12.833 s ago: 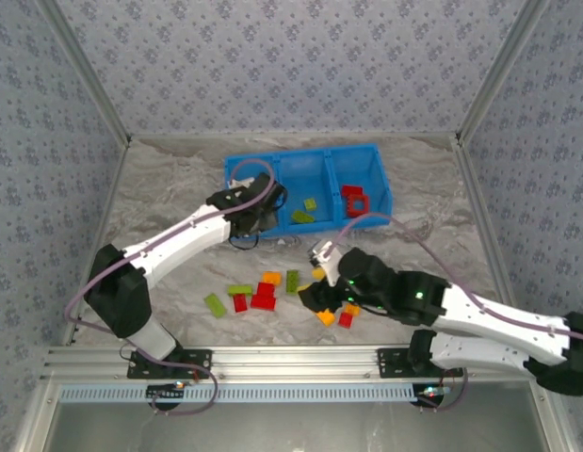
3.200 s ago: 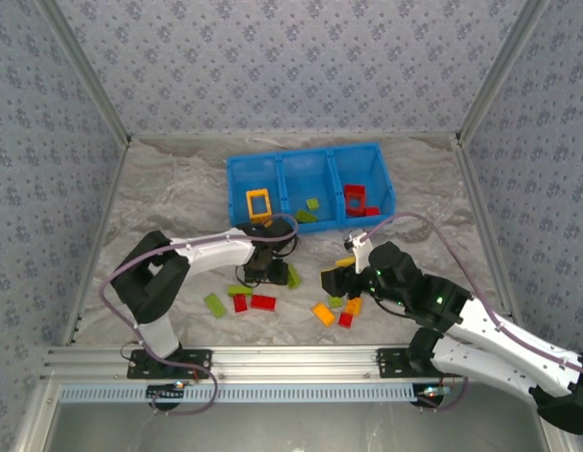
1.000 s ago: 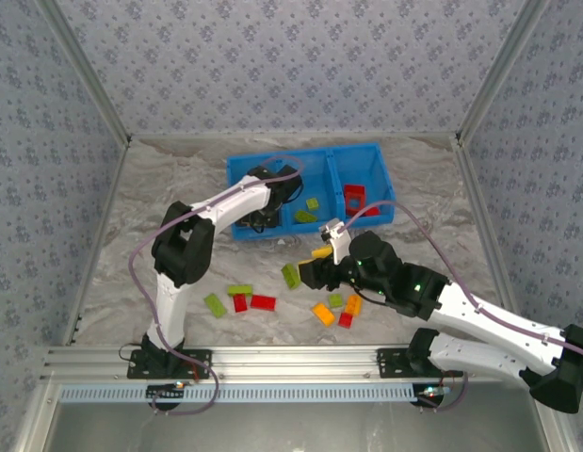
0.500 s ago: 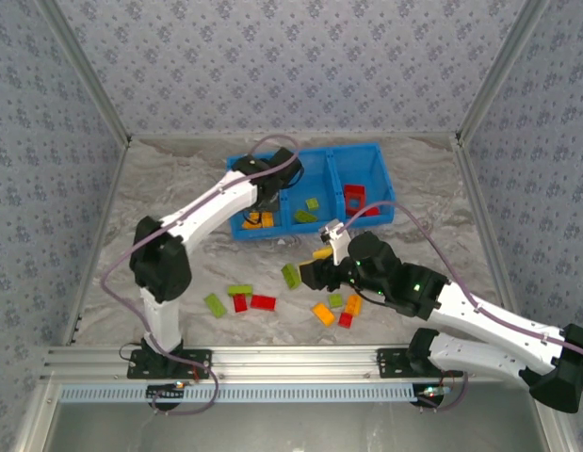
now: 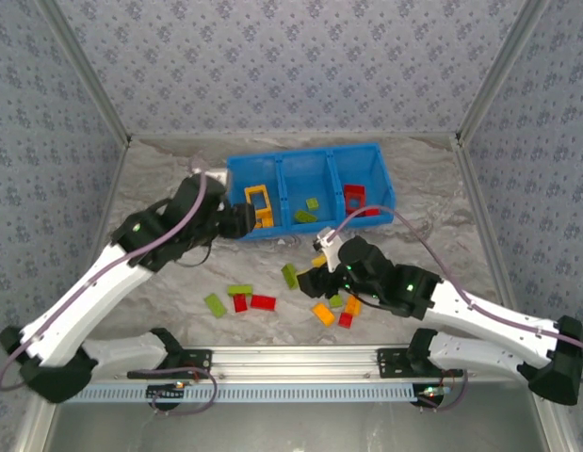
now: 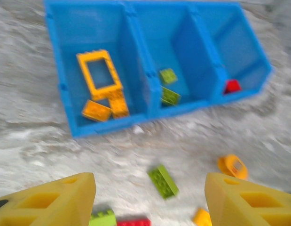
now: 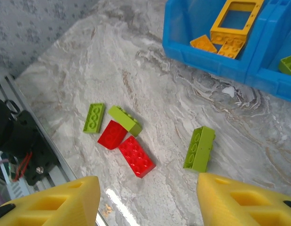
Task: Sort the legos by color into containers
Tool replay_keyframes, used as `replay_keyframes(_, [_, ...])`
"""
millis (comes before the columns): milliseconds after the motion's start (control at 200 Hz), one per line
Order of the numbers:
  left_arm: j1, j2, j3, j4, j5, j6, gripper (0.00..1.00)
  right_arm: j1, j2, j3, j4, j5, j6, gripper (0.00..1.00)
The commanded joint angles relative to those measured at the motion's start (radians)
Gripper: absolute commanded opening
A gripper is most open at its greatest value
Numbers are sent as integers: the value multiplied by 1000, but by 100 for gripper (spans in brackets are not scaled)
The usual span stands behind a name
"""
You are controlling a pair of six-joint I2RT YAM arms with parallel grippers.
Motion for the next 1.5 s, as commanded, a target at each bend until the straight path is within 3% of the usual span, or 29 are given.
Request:
replay_keyframes(0, [-5,-135,-115,33,207,53,63,48,94,46,-31,6,-82,60])
replay_keyframes(285, [-5,-488,-332,-41,299,-36,65,165,514,190,-48,-5,-272,74])
replay_keyframes(415, [-5,-603,-378,-45,373,-66,68,171,656,266,-58,26,-331,76])
replay_keyframes(600, [-5,-695,-364,-161,367,-94,69,166,807,351,-82,6,-376,78])
replay_keyframes(720, [-4,-732,-356,-204,354,-109,69,160,866,388,-83,6,-384,77])
replay_keyframes(874, [-4,-754,-360,-206,347,-118,70,143,932,445,-102,15,-376,69])
replay_keyframes(1059, [-5,-742,-366,-181,352,-110,70,148,955,447,-99,7,-368,47])
replay_keyframes(1139, [-5,-737,-366,-175,351,-105,70,149,948,434,-92,8,-359,43])
replay_keyframes(1289, [-5,-724,-370,-155,355,-100,71,150,938,418,-90,16,-350,42])
replay_keyframes(1384, [-4,-716,-372,-145,357,-96,70,149,947,417,-94,23,-348,50])
replay_keyframes(1494, [-5,-709,-376,-133,359,-94,71,147,967,427,-100,27,-346,54])
